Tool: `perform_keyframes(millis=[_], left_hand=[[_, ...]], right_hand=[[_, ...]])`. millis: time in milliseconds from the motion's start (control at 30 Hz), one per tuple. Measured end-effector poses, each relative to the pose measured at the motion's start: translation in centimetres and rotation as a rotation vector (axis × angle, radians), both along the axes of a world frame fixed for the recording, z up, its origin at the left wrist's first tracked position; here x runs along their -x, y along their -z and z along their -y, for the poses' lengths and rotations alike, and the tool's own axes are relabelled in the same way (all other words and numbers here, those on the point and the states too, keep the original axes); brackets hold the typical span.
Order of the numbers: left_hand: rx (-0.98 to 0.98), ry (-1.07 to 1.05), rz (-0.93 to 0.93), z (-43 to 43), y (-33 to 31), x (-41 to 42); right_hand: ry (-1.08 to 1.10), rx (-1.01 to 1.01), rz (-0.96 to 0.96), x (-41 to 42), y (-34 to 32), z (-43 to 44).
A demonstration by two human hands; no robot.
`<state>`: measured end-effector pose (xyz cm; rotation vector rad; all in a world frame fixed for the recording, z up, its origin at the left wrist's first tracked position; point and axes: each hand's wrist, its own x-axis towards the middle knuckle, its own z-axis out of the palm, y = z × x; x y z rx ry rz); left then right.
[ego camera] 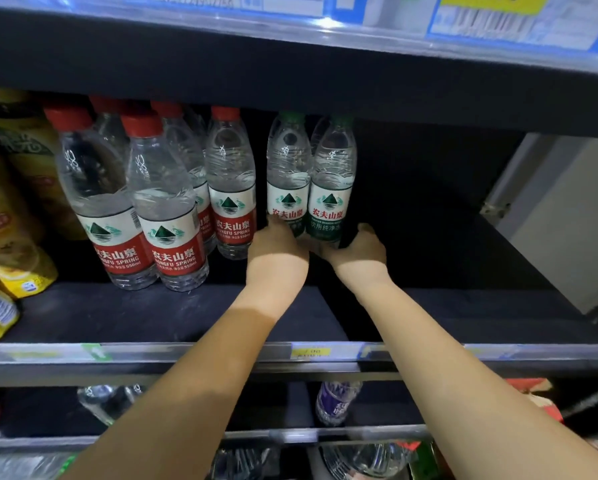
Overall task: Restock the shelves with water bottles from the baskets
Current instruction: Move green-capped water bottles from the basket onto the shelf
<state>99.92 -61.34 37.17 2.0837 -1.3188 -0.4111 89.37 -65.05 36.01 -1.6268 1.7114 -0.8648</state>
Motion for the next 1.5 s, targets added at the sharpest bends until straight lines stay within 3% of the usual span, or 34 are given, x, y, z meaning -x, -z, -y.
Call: perform_keyframes(millis=[200, 367, 433, 533, 900, 1367, 1500], left_hand=[[-0.036, 0.141, 0.506, -10.0, -1.4, -0.5], [-0.115, 0.214, 0.667, -17.9, 0.6, -1.6], [-0.013, 0.191, 0.67, -21.3, 2.4, -1.7], [-0.054, 0.232, 0.624, -26.6, 6.1, -1.5], [-0.758, 0.343, 0.363, -40.6, 26.4, -0.3], [-1.111, 0.099, 0.166, -41.9, 46.5, 0.5], [-1.13, 0.046, 0.11, -43.1, 50.9, -1.1]], right_hand=[[-0.167, 0.069, -0.401, 2.5, -2.3, -10.0], [-0.322, 0.238, -0.695, 4.9, -0.8, -17.2], [-0.327, 0.269, -0.698, 5.8, 1.3, -19.7], [-0.346, 0.179, -0.714, 6.9, 6.1, -24.2], [-0.529, -0.54, -0.704, 9.8, 24.8, -36.4], [-0.556, -0.948, -0.722, 8.3, 44.1, -37.1], [-0.604, -0.986, -0.747, 5.9, 49.2, -37.3]])
